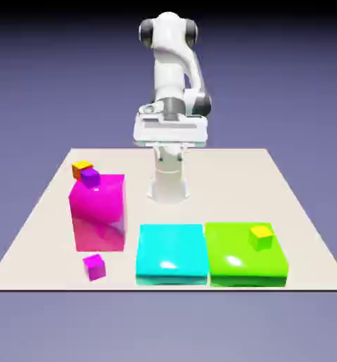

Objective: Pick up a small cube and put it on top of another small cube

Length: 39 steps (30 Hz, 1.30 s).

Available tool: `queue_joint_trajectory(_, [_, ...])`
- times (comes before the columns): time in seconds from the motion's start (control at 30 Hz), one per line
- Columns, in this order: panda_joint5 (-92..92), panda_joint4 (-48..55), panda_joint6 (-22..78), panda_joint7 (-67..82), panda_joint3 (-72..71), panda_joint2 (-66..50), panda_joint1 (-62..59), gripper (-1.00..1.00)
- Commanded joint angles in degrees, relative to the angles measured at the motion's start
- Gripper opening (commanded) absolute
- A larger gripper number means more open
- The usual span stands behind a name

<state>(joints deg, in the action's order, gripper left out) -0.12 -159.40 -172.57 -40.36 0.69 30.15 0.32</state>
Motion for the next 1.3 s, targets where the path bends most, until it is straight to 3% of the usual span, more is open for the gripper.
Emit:
queue_joint_trajectory(0.0, [-0.1,1.3,1.2,1.7,0.6,-2.1,-0.3,0.00])
queue_joint_trajectory(0.83, [-2.6,34.4,31.0,45.0,14.8,-53.8,-7.8,0.00])
queue_joint_trajectory(1.03, [-0.9,35.1,22.8,45.9,13.0,-62.6,-9.9,0.00])
queue_joint_trajectory(1.07, [-0.9,35.1,22.8,45.9,13.0,-62.6,-9.9,-1.00])
queue_joint_trajectory(1.27, [-3.0,34.6,32.0,44.3,13.3,-53.0,-6.3,-1.00])
